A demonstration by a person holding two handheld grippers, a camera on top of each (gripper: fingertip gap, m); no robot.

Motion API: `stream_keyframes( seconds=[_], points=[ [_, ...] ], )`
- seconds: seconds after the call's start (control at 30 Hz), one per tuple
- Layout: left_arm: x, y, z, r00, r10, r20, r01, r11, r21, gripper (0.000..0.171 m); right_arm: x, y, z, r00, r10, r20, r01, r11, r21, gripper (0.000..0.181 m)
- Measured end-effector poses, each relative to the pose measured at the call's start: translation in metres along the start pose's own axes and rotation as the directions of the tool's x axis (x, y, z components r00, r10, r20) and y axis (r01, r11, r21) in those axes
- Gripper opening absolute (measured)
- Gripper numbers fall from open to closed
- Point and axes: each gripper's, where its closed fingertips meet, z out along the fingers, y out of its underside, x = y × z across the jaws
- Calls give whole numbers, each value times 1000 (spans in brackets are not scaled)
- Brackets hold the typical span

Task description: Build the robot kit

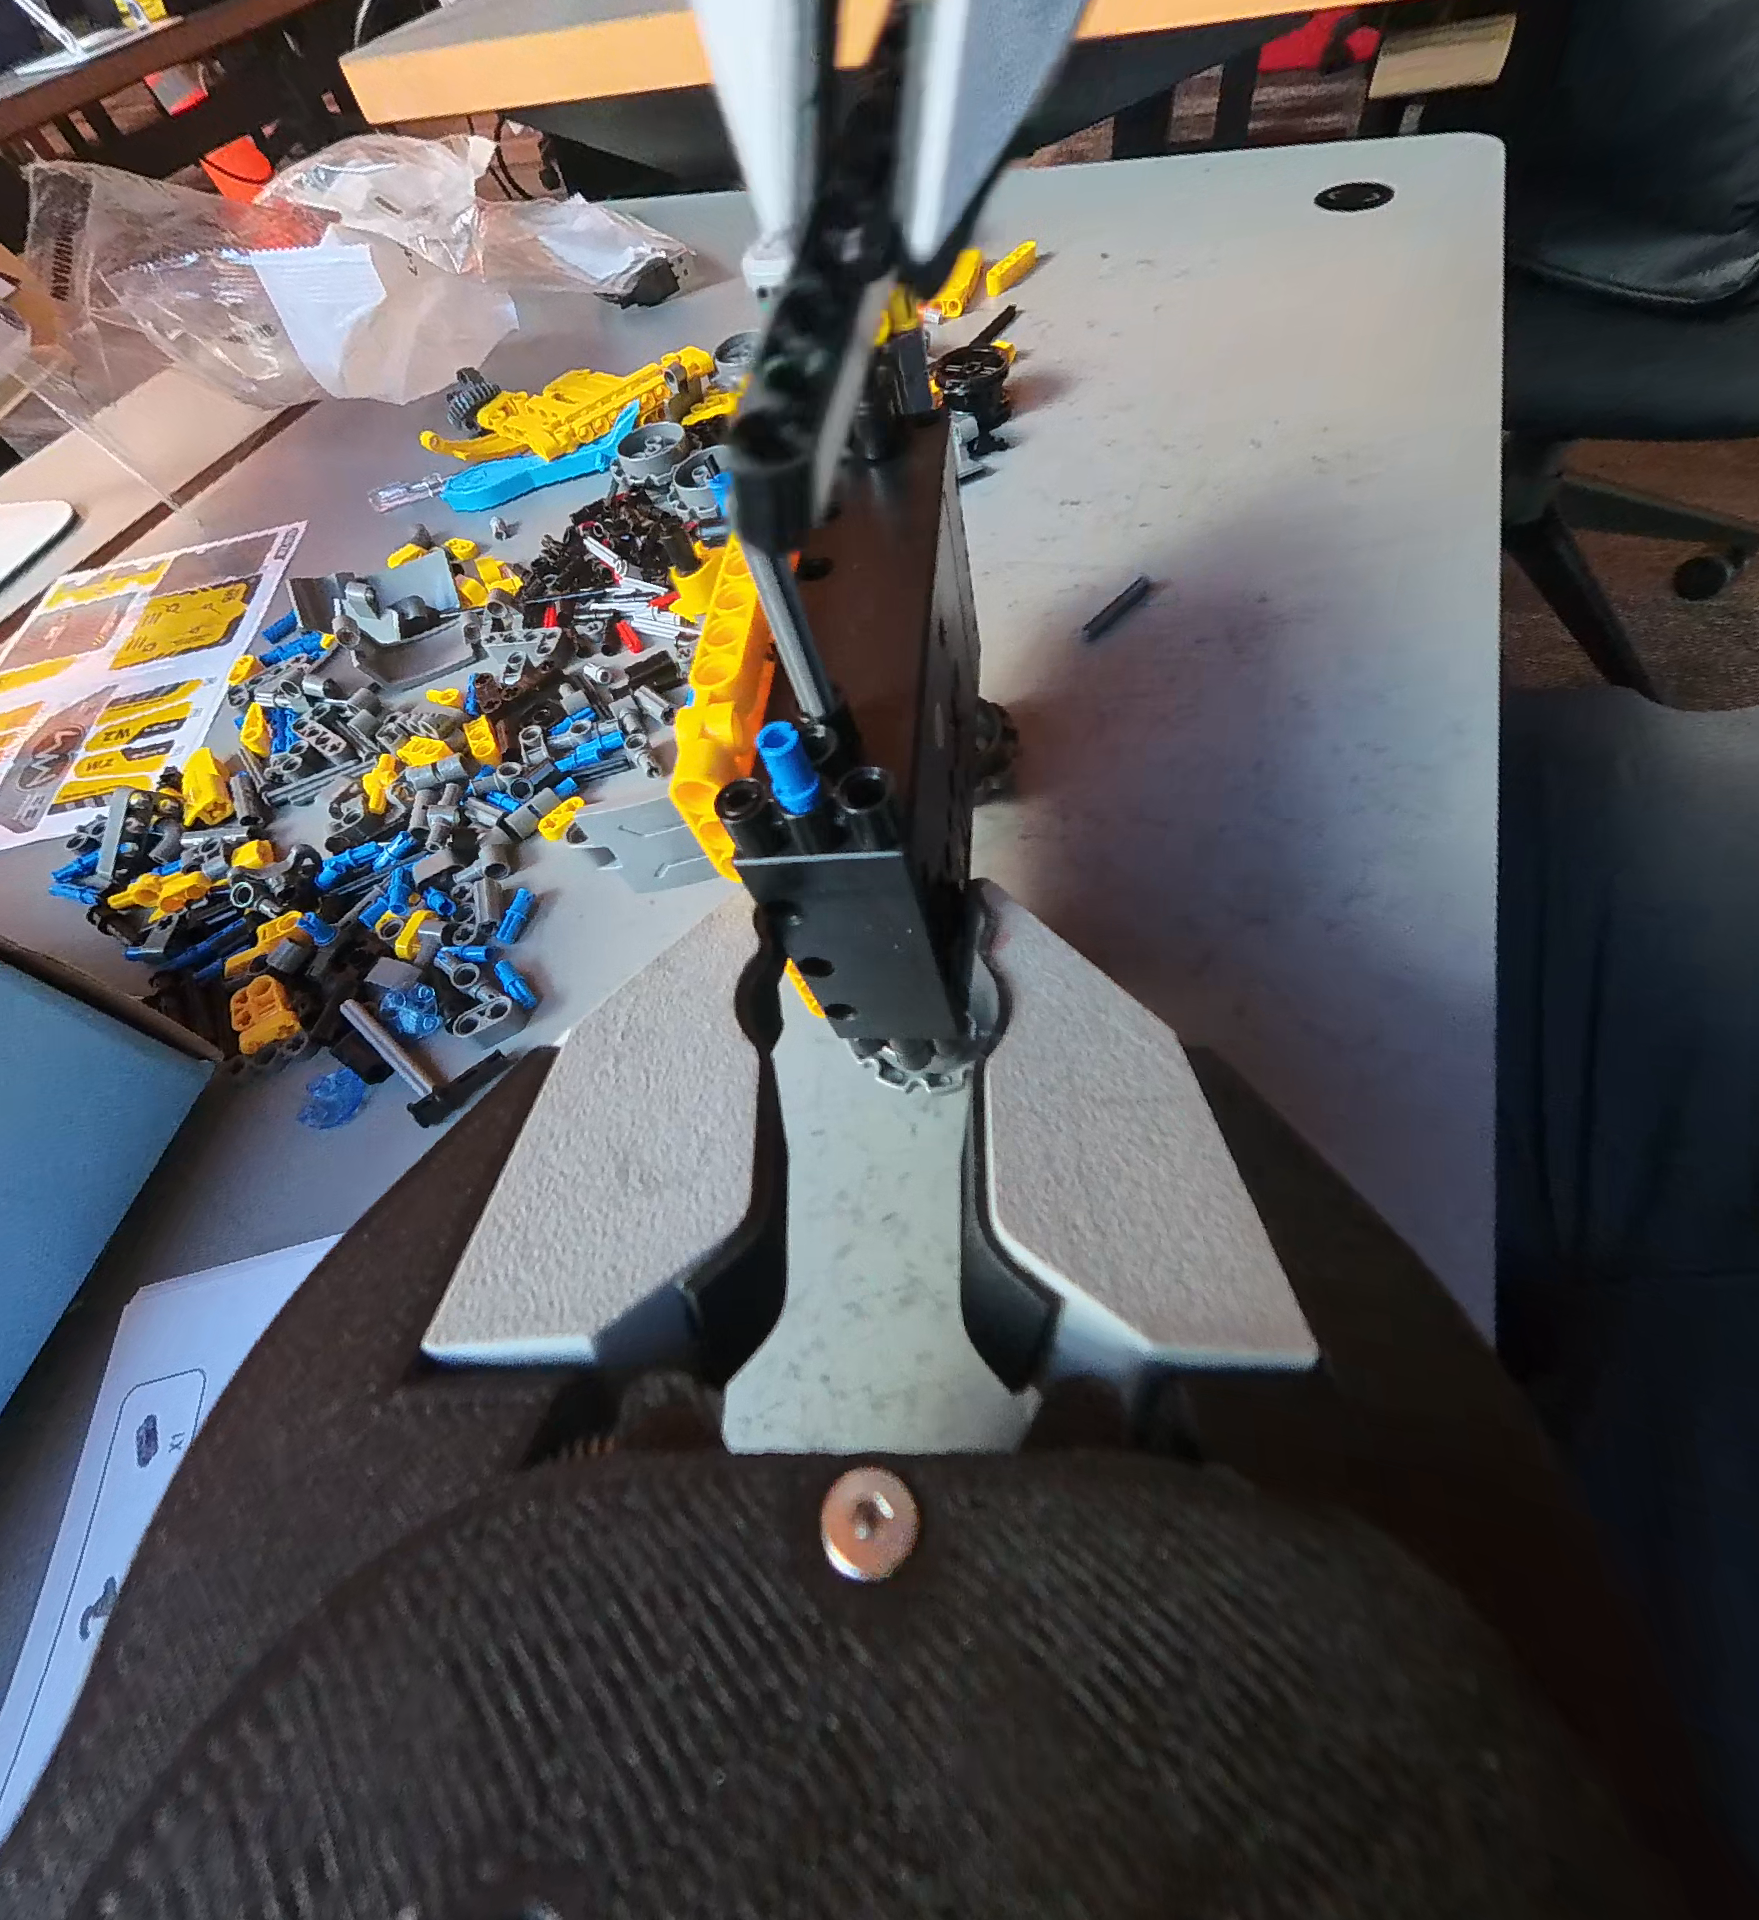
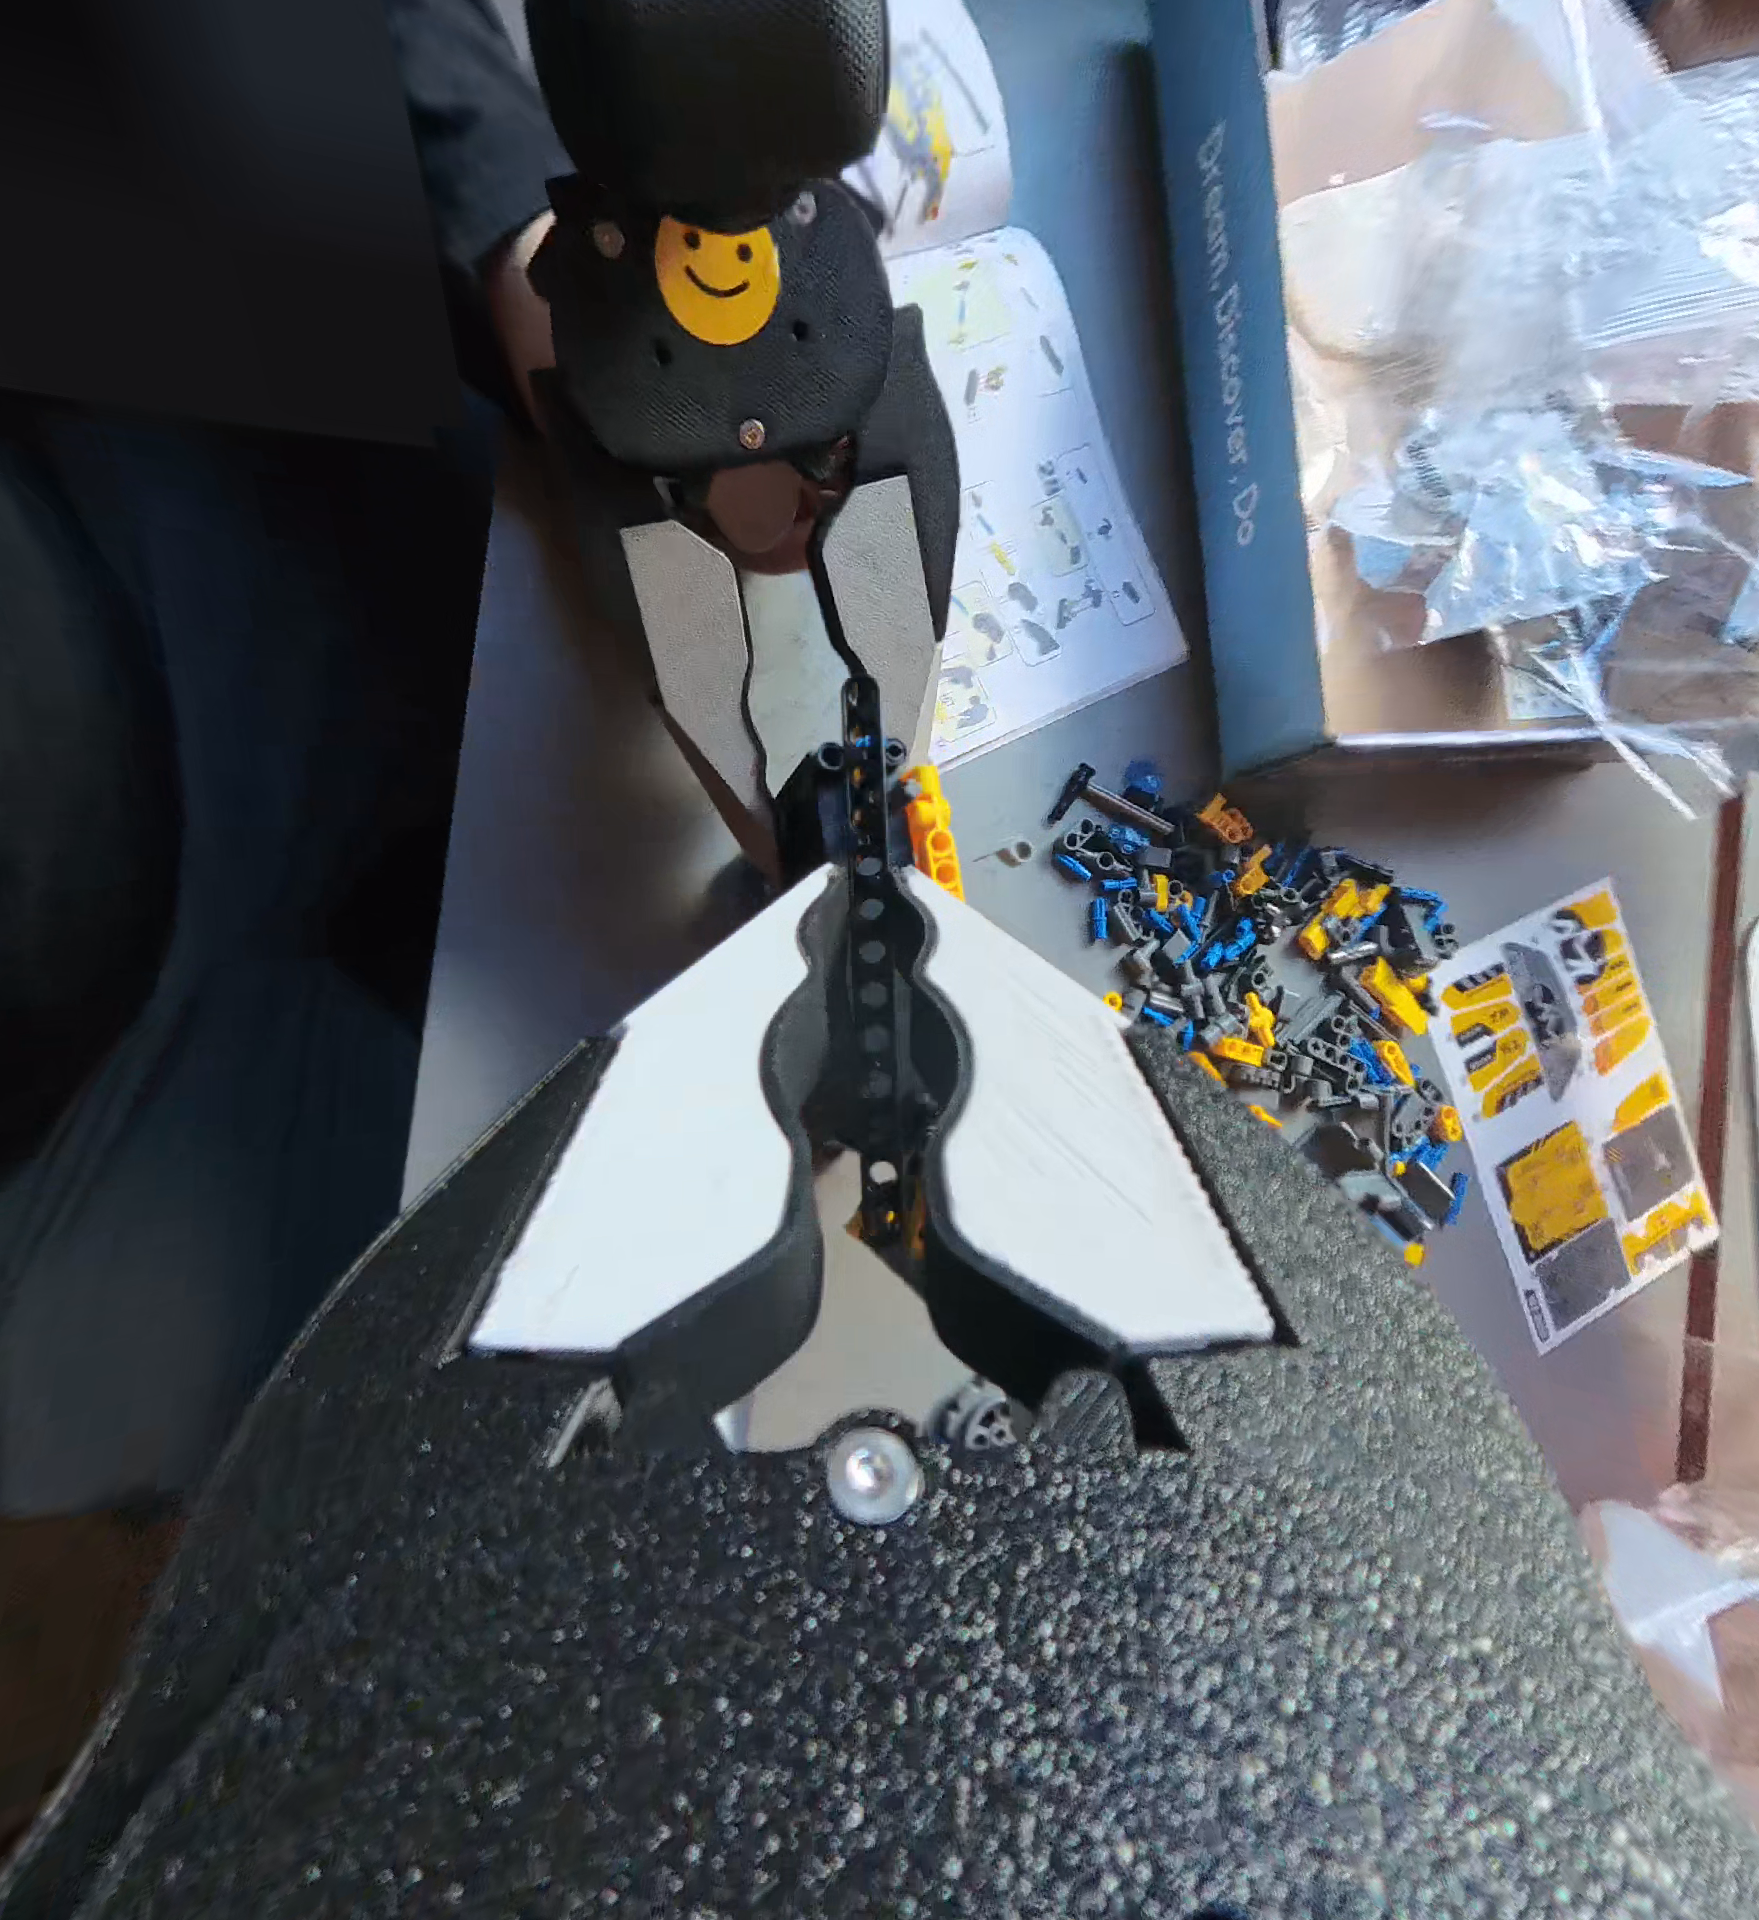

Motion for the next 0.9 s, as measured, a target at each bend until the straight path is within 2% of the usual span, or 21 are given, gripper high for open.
stream_keyframes(
  seconds=[0.1,0.3,0.9],
  points=[
    [1,0,0,1000,2,-4,-2,1000,1,29,8,4,7,999,-10,41,12,999,-42,8],
    [1,0,0,1000,1,-7,-1,1000,1,29,7,5,8,990,25,138,-22,1000,-20,8],
    [2,0,0,1000,9,-12,-9,1000,1,29,4,7,15,975,54,215,-45,998,-46,8]
  ],
)
